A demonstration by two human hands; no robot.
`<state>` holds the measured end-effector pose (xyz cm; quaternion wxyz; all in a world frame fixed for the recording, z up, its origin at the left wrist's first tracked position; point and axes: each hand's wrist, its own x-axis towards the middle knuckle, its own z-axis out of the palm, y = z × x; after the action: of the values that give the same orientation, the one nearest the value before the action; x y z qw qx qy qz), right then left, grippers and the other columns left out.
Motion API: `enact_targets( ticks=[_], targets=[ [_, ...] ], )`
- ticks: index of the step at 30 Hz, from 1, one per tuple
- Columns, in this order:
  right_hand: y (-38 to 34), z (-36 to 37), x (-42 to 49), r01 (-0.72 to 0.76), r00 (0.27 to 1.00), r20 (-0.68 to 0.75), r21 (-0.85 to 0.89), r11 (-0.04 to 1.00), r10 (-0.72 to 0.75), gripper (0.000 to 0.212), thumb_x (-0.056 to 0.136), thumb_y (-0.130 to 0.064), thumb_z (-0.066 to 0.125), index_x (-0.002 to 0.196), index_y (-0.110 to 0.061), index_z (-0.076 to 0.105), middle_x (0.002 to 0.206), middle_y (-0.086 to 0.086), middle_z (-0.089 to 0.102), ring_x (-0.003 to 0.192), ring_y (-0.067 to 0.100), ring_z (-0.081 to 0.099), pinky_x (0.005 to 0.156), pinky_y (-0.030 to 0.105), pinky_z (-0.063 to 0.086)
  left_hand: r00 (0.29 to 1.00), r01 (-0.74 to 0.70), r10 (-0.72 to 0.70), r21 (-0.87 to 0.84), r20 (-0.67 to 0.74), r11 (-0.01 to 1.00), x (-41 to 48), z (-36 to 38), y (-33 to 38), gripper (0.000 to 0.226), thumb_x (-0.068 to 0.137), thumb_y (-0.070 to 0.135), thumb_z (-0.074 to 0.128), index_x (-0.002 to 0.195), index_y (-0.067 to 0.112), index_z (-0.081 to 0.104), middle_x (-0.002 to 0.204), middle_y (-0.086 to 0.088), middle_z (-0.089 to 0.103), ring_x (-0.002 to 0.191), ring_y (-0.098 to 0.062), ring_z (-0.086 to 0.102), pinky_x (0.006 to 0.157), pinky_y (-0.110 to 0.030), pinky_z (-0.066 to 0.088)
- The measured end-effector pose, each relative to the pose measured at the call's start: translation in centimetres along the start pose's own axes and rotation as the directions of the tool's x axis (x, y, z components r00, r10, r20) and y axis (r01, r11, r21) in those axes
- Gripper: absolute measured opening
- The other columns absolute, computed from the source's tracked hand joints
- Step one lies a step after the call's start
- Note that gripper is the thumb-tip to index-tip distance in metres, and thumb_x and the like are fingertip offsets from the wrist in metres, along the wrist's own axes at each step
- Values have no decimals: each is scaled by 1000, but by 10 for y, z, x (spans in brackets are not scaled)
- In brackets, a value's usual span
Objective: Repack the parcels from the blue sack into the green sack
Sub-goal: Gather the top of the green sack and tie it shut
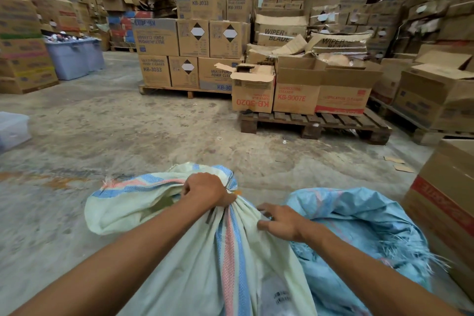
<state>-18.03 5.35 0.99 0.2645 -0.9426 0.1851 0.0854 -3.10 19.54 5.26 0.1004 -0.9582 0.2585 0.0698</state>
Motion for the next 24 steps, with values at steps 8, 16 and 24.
enact_targets(
  ticks=[8, 16, 24],
  targets=[
    [-11, 29, 15, -57, 992, 113, -52, 997, 62, 83, 90, -54, 62, 155, -15, 27, 153, 8, 44, 137, 27, 44, 112, 35, 38, 987, 54, 91, -814, 131, 579, -2, 68, -16, 126, 60, 88, 60, 155, 18, 16, 157, -1, 33, 142, -23, 37, 116, -40, 29],
    [7, 45, 16, -134, 982, 113, -159, 978, 153, 58, 97, -46, 55, 142, -10, 47, 146, 15, 50, 133, 30, 48, 103, 32, 39, 974, -220, 205, -657, -102, 721, 3, 118, -82, 45, 76, 74, 54, 72, 30, 56, 72, 8, 56, 82, -24, 60, 64, -31, 37],
    [-47, 36, 1, 87, 985, -169, 447, 890, -11, 41, 99, -41, 56, 65, -19, 52, 62, -9, 47, 57, 6, 44, 50, 20, 33, 929, -217, -169, -855, -329, 471, 17, 74, -122, 30, 100, 27, 55, 108, 5, 74, 98, -4, 70, 94, -20, 61, 79, -34, 43]
  ],
)
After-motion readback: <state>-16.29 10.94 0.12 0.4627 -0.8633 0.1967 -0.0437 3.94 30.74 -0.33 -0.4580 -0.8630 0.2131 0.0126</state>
